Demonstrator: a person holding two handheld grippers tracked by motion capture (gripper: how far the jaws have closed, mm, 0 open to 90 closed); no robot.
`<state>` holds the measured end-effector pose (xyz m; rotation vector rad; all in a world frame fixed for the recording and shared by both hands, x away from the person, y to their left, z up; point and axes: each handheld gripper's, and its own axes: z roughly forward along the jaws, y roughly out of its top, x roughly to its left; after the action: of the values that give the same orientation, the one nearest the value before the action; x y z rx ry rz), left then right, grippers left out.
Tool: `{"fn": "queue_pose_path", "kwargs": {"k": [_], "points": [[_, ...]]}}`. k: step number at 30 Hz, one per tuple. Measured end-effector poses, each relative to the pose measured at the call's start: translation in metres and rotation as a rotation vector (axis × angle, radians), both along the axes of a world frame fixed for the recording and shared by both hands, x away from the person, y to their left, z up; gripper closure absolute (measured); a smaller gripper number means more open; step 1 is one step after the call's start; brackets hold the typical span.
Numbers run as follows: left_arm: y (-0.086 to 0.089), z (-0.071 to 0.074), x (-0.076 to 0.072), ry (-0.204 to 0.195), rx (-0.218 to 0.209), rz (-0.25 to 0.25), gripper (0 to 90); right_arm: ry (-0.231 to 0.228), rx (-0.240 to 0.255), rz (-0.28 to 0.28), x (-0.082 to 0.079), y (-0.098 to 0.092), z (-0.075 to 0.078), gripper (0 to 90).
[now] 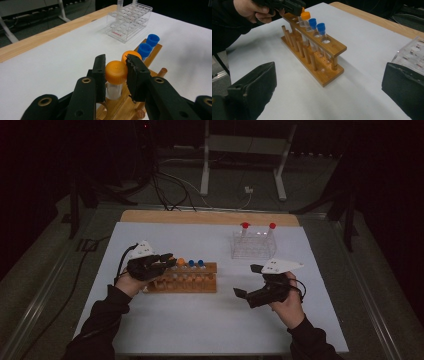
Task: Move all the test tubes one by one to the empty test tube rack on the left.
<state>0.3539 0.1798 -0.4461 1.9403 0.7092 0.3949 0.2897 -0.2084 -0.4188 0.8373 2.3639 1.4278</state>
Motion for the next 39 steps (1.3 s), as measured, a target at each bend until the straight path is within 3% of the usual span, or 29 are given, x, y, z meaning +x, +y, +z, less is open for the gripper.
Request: {"fn": "queue_pose_path", "kwargs": {"k": [6, 12, 17, 21, 23, 25, 27, 29, 34, 39], "points": [[0.000, -0.001, -0.001, -0.007, -0.002, -0.002, 71.5, 0.006, -0.001, 0.005, 0.000, 0.001, -0.001, 0.0], [0.001, -0.001, 0.000, 0.015, 0.001, -0.006, 69.3, 0.003, 0.001, 0.005, 0.000, 0.001, 0.000, 0.0], [0.007, 0.006, -0.003, 0.016, -0.016, -0.016, 50.1, -0.003, 0.010, 0.000, 0.001, -0.002, 0.003, 0.0], [0.012, 0.014, -0.012, 0.006, -0.044, -0.027, 28.9, -0.019, 0.030, -0.013, 0.004, -0.008, 0.008, 0.0], [0.014, 0.017, -0.018, 0.007, -0.055, -0.036, 17.1, -0.039, 0.048, -0.016, 0.007, -0.014, 0.012, 0.0], [0.016, 0.019, -0.024, 0.005, -0.079, -0.055, 12.9, -0.076, 0.034, -0.027, 0.011, -0.019, 0.014, 0.0], [0.017, 0.020, -0.031, 0.010, -0.084, -0.068, 7.1, -0.115, 0.042, -0.044, 0.017, -0.025, 0.017, 0.0], [0.017, 0.019, -0.038, 0.008, -0.084, -0.094, 2.9, -0.117, 0.041, -0.063, 0.024, -0.031, 0.019, 0.0], [0.018, 0.014, -0.050, 0.015, -0.093, -0.111, 1.5, -0.117, 0.006, -0.160, 0.047, -0.047, 0.020, 0.0], [0.020, 0.012, -0.054, 0.020, -0.101, -0.133, 1.0, -0.117, 0.012, -0.249, 0.069, -0.061, 0.013, 0.0]]}}
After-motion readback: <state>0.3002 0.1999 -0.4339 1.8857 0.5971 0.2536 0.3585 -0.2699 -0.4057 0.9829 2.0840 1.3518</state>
